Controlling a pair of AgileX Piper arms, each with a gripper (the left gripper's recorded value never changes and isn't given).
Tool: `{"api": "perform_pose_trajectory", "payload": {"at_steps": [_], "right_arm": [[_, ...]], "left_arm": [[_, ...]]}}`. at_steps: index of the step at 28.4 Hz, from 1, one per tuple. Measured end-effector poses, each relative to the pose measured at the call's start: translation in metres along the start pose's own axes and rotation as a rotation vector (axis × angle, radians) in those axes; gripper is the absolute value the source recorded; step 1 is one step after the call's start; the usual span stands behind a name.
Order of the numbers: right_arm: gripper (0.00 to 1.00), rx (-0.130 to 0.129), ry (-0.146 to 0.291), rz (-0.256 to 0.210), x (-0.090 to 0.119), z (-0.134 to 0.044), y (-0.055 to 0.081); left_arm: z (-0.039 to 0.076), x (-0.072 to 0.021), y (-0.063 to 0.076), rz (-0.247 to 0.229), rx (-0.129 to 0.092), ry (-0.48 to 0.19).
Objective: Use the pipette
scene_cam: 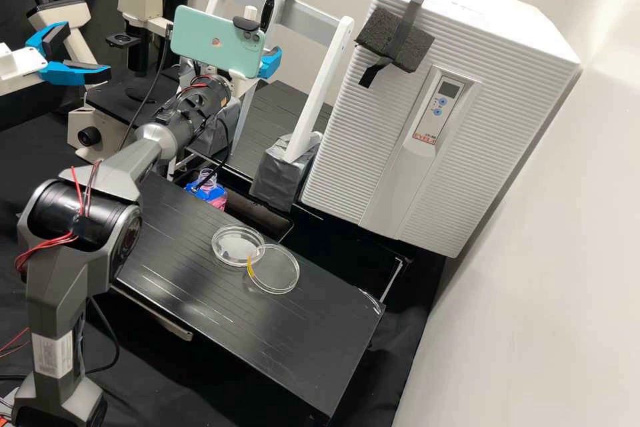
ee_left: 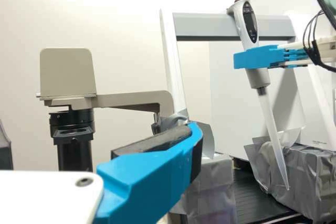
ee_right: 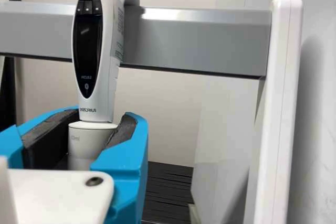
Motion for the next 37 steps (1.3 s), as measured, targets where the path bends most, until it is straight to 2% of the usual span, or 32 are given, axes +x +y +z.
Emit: {"api": "perform_pose_trajectory", "payload": {"at_steps": [4, 8, 13, 16, 18, 22, 27, 29, 35, 37], "right_arm": [[0.0, 0.02, 0.022, 0.009, -0.006, -0.007, 0.008], [0.0, 0.002, 0.059, 0.035, -0.014, -0.017, 0.021], [0.0, 0.033, 0.088, 0.071, -0.026, -0.024, 0.032], [0.0, 0.031, 0.109, 0.106, -0.035, -0.023, 0.033], [0.0, 0.045, 0.123, 0.128, -0.04, -0.023, 0.031], [0.0, 0.049, 0.143, 0.149, -0.051, -0.021, 0.018], [0.0, 0.061, 0.141, 0.152, -0.061, -0.013, -0.001], [0.0, 0.081, 0.131, 0.159, -0.066, -0.009, -0.01], [0.0, 0.086, 0.123, 0.17, -0.075, -0.001, -0.027], [0.0, 0.084, 0.125, 0.179, -0.077, 0.001, -0.028]], "left_arm": [[0.0, 0.0, 0.0, 0.0, 0.0, 0.0], [0.0, 0.0, 0.0, 0.0, 0.0, 0.0], [0.0, 0.0, 0.0, 0.0, 0.0, 0.0], [-0.001, 0.0026, -0.002, -0.006, -0.025, 0.002], [-0.001, 0.0048, -0.004, -0.011, -0.042, 0.0], [0.004, 0.0119, -0.015, -0.043, -0.07, -0.025], [0.016, 0.0182, -0.032, -0.098, -0.078, -0.08], [0.022, 0.0193, -0.04, -0.126, -0.087, -0.097], [0.033, 0.021, -0.055, -0.176, -0.101, -0.129], [0.035, 0.0212, -0.059, -0.192, -0.102, -0.133]]}}
